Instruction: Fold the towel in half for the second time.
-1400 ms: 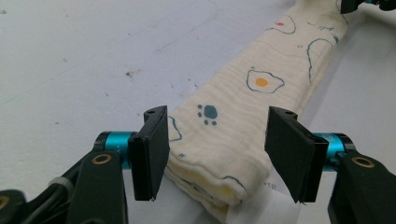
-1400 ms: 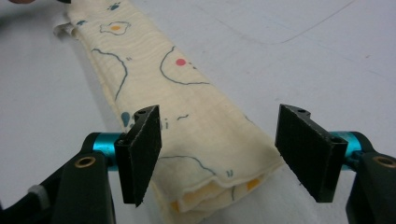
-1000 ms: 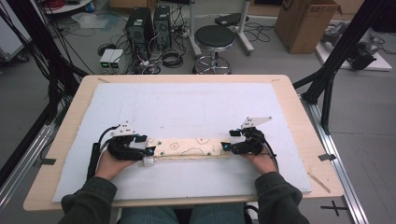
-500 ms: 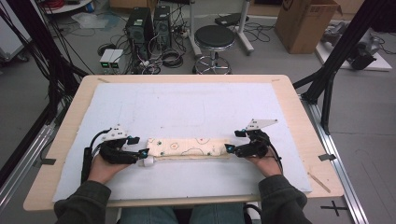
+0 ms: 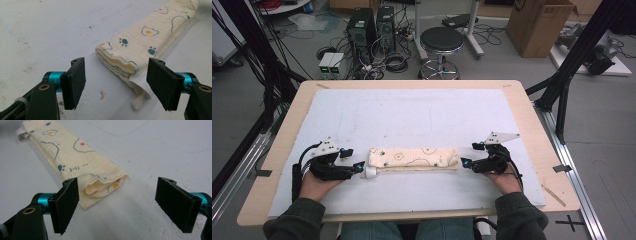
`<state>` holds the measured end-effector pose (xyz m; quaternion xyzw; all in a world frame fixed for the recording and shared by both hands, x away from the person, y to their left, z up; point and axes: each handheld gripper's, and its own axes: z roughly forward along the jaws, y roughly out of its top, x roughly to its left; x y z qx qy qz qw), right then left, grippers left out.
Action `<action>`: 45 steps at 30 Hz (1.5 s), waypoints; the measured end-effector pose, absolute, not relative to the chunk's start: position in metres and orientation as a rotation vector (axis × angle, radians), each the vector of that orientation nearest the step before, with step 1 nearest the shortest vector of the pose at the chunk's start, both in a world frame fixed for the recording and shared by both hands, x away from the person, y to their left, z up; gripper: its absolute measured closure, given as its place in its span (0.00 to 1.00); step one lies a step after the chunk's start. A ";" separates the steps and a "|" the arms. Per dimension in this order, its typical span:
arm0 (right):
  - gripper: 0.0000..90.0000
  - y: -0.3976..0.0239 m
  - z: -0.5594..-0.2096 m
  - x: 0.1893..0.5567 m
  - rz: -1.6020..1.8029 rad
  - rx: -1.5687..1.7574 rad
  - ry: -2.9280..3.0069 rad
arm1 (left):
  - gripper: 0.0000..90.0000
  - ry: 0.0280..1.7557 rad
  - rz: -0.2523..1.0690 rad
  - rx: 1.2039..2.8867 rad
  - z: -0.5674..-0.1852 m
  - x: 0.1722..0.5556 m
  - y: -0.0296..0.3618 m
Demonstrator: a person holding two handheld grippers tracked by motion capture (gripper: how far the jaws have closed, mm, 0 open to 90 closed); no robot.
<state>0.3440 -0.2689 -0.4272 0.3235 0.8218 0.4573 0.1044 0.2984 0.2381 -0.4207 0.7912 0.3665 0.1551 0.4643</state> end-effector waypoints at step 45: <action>0.14 -0.312 -0.435 0.292 1.348 1.035 2.324 | 0.31 0.944 0.427 1.944 -0.425 0.251 0.265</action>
